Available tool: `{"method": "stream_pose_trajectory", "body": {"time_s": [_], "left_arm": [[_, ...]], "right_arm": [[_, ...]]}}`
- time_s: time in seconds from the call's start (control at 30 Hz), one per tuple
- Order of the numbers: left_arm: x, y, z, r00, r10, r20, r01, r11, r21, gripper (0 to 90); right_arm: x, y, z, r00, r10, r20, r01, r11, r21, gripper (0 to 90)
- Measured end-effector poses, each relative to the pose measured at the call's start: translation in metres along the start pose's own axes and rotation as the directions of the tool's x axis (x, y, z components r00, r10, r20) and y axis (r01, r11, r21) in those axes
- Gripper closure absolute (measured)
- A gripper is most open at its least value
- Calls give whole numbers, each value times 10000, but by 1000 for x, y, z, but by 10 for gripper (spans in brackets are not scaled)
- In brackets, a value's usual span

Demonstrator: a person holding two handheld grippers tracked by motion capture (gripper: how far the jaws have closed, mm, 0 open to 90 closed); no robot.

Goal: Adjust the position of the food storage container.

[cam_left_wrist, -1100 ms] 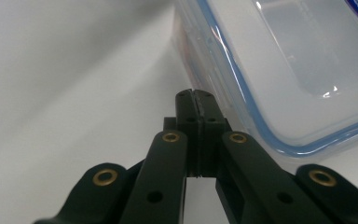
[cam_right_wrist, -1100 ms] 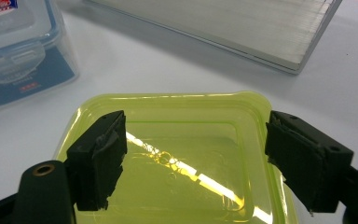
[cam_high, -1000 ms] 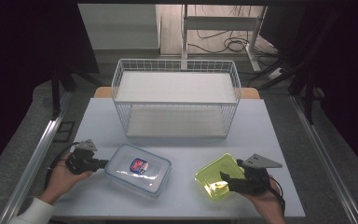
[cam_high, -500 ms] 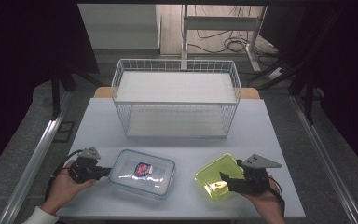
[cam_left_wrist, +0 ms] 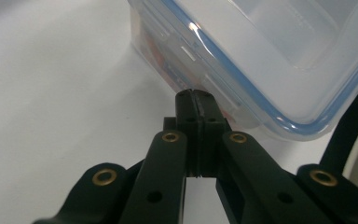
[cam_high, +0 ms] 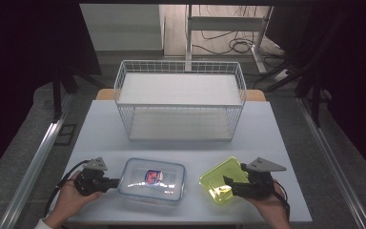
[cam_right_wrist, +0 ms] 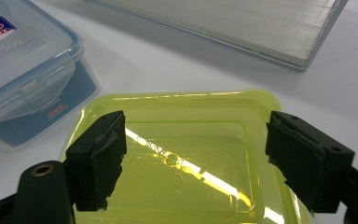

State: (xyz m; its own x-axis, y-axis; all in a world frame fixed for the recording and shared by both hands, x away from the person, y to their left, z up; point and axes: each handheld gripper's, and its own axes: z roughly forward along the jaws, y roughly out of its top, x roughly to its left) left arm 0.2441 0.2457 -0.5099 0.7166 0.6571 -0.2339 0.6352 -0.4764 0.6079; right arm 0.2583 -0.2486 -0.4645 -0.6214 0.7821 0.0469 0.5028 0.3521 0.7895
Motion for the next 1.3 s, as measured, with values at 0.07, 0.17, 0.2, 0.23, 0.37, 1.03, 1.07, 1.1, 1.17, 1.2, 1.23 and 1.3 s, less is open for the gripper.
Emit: {"method": "stream_pose_trajectory", "body": {"time_s": [0.07, 0.17, 0.2, 0.23, 0.37, 1.03, 1.07, 1.1, 1.17, 1.2, 1.23, 1.3], "left_arm": [[-1, 0, 0, 10000, -35, 9, 35, 10000, -36, 900], [-2, -1, 0, 10000, -33, 46, 33, 10000, -57, 900], [-3, -1, 1, 9999, -40, 122, 41, 10000, -56, 900], [-5, -2, 2, 9998, -112, 186, 115, 9999, -112, 900], [-8, -2, 3, 9996, -44, 279, 48, 9999, -114, 900], [-13, -5, -26, 9808, -1942, -193, 1840, 9530, -2406, 167], [-14, -6, -27, 9796, -2010, 53, 1961, 9489, -2471, 167], [-15, -6, -28, 9778, -2079, 278, 2082, 9459, -2488, 155], [-18, -7, -29, 9751, -2179, 401, 2209, 9423, -2515, 141], [-20, -8, -29, 9736, -2244, 420, 2276, 9407, -2514, 136], [-20, -8, -29, 9736, -2244, 420, 2276, 9407, -2514, 132], [-21, -9, -29, 9705, -2354, 518, 2407, 9360, -2569, 127]], "right_arm": [[0, 0, 0, 10000, 42, -11, -42, 10000, -3, 208], [1, 2, 1, 10000, 53, -48, -53, 10000, -15, 208], [1, 2, 1, 9999, 83, -67, -83, 10000, -12, 207], [1, 3, 2, 9999, 74, -85, -74, 10000, -3, 207], [1, 4, 6, 9999, 41, -112, -40, 10000, 37, 205], [36, 13, 16, 9851, 499, -1646, -448, 9984, 348, 178], [37, 14, 17, 9838, 546, -1705, -488, 9981, 377, 177], [39, 14, 18, 9828, 553, -1764, -498, 9981, 357, 175], [42, 15, 19, 9827, 588, -1757, -530, 9979, 377, 168], [46, 15, 20, 9823, 665, -1751, -608, 9975, 373, 163], [46, 15, 20, 9823, 665, -1751, -608, 9975, 373, 163], [50, 16, 21, 9744, 1087, -1967, -1031, 9939, 385, 163]]}}
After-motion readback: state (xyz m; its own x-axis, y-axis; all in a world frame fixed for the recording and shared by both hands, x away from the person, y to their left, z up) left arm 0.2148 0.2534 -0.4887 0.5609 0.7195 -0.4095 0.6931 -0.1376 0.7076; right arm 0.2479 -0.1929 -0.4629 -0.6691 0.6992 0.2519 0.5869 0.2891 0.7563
